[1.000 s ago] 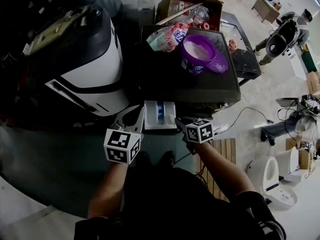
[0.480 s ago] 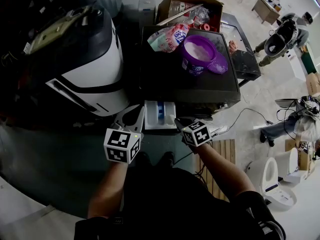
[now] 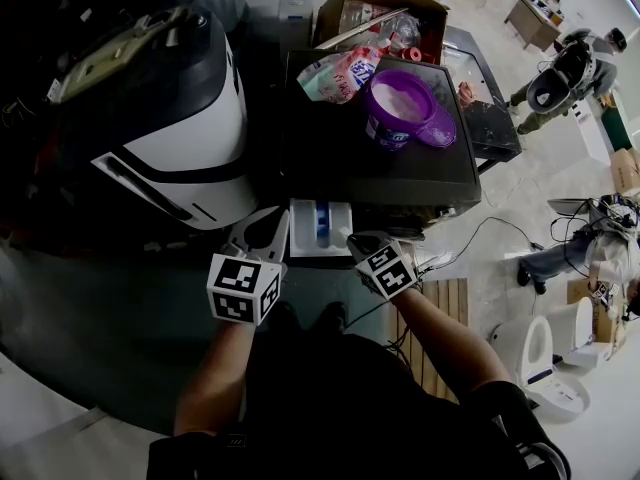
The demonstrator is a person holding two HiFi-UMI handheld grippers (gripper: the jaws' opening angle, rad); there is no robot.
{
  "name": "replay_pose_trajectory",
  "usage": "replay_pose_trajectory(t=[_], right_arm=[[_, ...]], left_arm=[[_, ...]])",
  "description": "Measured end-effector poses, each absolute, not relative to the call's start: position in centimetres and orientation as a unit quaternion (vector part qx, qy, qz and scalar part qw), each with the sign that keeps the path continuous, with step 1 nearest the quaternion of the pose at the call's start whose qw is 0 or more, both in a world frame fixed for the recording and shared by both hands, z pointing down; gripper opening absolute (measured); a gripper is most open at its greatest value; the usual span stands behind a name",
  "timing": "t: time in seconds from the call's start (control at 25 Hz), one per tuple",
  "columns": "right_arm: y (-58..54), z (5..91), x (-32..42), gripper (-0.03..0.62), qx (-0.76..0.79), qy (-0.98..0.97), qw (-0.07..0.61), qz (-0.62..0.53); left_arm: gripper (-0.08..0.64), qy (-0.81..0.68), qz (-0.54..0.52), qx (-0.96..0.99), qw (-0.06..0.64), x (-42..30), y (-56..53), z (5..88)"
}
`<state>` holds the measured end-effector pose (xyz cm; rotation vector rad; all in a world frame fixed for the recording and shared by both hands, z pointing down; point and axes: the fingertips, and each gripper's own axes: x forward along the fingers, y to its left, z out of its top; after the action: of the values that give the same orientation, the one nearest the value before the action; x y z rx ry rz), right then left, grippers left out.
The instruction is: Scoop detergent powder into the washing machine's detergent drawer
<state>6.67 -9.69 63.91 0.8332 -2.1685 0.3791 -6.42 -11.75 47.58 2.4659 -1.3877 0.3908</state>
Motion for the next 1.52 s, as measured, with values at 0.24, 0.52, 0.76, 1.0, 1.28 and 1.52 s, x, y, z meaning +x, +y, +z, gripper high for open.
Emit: replay_pose_trajectory(t=[0.24, 0.52, 0.76, 1.0, 1.28, 1.52], right_arm=[[-9.7, 63.9, 6.4, 0.020, 0.317, -0.849, 0.408, 0.110], [-9.5, 63.7, 5.9, 0.020, 0.302, -0.847, 0.430, 0.074], [-8.9, 63.8, 5.1, 0.020, 0.279, -0.840, 0.466, 0.016], [-9.0, 63.9, 5.3, 0.020, 0.278, -0.830, 0.484, -0.003], [-8.7, 64.0, 5.2, 0.020, 0.262, -0.824, 0.501, -0.034], [-8.2, 64.2, 4.9, 0.018, 0.242, -0.819, 0.517, -0.066]], left_arm=[[0.002, -0.481, 0.132, 0.855, 0.143, -6.8, -11.9, 47.7], [0.002, -0.479, 0.128, 0.856, 0.144, -7.1, -12.0, 47.6], [0.002, -0.479, 0.122, 0.857, 0.145, -7.4, -12.1, 47.7], [0.002, -0.477, 0.119, 0.858, 0.146, -7.6, -12.3, 47.7], [0.002, -0.477, 0.117, 0.859, 0.145, -7.6, -12.4, 47.5], [0.002, -0.475, 0.117, 0.860, 0.144, -7.4, -12.4, 47.4]])
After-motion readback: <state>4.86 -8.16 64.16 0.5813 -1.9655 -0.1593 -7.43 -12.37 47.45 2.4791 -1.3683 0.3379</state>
